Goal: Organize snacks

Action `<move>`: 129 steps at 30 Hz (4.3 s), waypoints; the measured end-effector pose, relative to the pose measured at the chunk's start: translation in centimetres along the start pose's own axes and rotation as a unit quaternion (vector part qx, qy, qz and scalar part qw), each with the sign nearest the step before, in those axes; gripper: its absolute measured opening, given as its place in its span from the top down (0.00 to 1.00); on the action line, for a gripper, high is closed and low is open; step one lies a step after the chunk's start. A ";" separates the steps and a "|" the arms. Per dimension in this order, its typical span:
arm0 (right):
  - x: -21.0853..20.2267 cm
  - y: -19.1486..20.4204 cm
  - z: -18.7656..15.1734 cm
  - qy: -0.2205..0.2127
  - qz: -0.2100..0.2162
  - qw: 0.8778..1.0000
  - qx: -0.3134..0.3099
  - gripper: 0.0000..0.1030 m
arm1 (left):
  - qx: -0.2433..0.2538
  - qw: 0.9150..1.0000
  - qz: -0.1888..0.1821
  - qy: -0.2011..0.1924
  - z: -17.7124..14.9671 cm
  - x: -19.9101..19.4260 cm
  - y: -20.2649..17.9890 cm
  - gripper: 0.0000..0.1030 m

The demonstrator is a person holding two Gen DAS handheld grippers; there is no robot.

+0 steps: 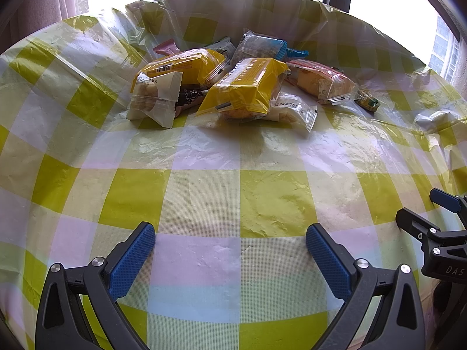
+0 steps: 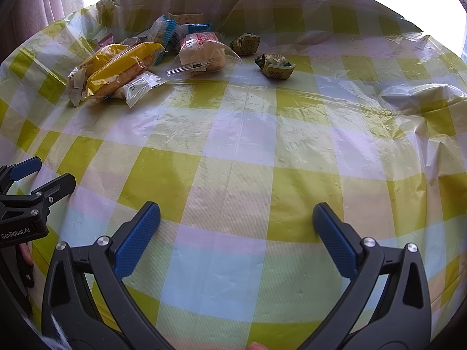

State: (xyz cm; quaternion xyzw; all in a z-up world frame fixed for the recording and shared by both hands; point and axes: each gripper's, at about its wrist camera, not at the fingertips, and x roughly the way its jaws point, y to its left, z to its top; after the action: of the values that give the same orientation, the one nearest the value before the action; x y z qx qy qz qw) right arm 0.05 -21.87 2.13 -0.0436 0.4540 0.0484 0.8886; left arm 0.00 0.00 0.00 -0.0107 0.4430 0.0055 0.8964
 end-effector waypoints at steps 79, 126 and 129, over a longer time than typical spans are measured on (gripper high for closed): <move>-2.3 8.1 -1.6 -0.011 0.118 0.990 -0.081 0.55 | -0.009 1.000 -0.025 -0.001 -6.7 -7.0 2.2 0.53; -27.1 -12.7 -21.8 -0.113 -0.058 0.977 0.172 0.55 | 0.235 0.936 -0.253 -0.067 -13.1 -22.3 -21.0 0.53; -27.8 -15.2 -23.6 -0.111 -0.082 0.970 0.203 0.55 | 0.259 0.923 -0.278 -0.059 -13.8 -23.1 -24.0 0.53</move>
State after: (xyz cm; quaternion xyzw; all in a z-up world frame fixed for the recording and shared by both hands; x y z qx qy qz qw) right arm -33.22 -41.06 11.35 0.1059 0.3480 -0.1131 0.9246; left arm -24.53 -24.35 10.26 0.0989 0.3544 -0.3585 0.8580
